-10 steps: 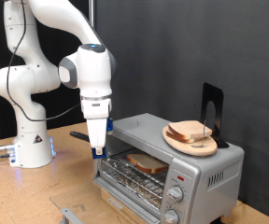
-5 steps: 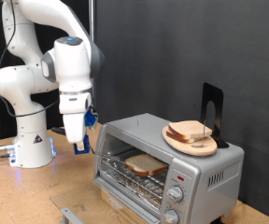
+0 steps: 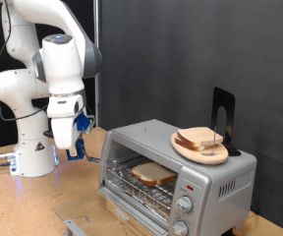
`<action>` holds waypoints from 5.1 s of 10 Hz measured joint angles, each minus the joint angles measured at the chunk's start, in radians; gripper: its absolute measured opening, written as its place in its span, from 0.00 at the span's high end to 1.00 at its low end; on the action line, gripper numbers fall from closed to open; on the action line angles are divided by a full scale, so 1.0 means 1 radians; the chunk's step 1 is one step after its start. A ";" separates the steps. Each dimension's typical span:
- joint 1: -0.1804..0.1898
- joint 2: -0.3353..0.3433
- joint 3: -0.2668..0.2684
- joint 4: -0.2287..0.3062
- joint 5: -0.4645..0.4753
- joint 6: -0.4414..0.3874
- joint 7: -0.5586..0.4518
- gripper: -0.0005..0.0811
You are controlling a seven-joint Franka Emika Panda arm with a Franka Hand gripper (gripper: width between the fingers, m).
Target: Make a piece of toast with the oven
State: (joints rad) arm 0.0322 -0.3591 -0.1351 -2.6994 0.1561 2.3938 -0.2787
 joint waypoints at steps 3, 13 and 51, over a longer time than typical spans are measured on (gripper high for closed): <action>0.030 -0.064 -0.057 0.025 0.185 -0.090 -0.106 0.42; 0.106 -0.202 -0.080 0.067 0.467 -0.250 -0.144 0.42; -0.031 -0.368 -0.046 -0.095 0.508 -0.211 0.045 0.00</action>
State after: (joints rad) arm 0.0013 -0.7276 -0.1811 -2.7944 0.6641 2.1829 -0.2333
